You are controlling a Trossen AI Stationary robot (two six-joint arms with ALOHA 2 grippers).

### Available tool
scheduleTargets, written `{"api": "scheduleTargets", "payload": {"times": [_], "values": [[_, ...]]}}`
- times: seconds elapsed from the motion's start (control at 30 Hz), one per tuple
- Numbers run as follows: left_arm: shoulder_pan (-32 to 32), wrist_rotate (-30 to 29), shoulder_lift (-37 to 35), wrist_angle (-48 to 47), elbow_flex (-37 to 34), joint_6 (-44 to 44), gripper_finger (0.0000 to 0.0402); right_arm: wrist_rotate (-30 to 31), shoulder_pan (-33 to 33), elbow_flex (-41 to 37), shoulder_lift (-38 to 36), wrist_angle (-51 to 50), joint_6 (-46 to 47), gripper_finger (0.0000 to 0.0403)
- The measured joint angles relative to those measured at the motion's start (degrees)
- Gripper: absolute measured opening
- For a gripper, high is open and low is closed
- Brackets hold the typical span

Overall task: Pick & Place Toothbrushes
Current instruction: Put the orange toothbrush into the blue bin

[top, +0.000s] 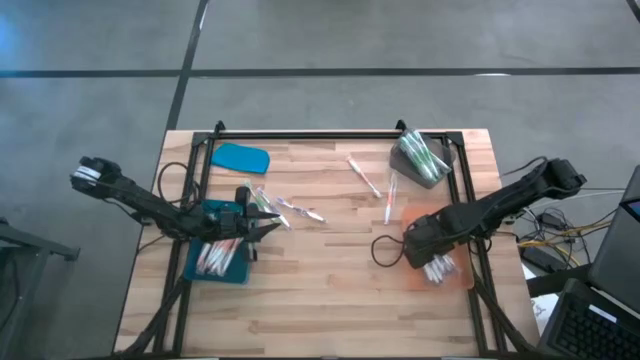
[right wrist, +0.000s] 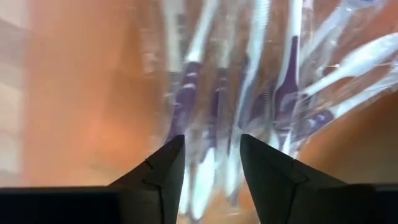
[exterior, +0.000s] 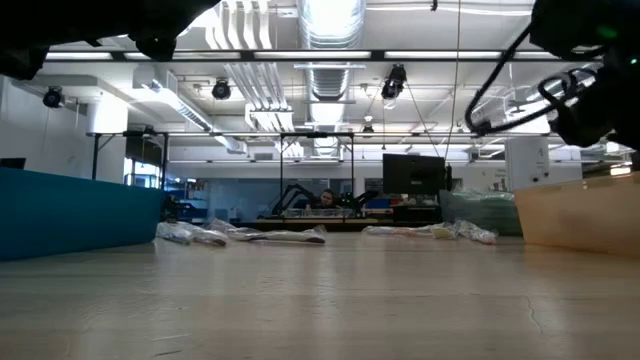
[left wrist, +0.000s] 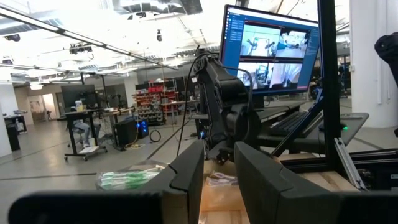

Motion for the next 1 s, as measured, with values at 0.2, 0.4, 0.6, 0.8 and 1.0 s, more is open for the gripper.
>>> {"api": "scheduleTargets", "payload": {"times": [0.2,0.4,0.6,0.8,1.0], "values": [[0.0,0.0,0.0,0.0,0.0,0.0,0.0097,0.6,0.0,2.9,-1.1,0.1,-0.5,0.0162],[0.0,0.0,0.0,0.0,0.0,0.0,0.0097,2.5,-0.1,6.2,-1.1,-0.1,-2.0,0.0169],[0.0,0.0,0.0,0.0,0.0,0.0,0.0097,5.4,-1.3,9.1,-1.1,-0.1,-4.3,0.0163],[0.0,0.0,0.0,0.0,0.0,-1.2,0.0097,11.2,-5.6,12.3,-1.1,0.0,-9.2,0.0143],[0.0,0.0,0.0,0.0,0.0,-1.3,0.0097,15.9,-11.9,15.3,-1.1,0.4,-16.4,0.0125]]}}
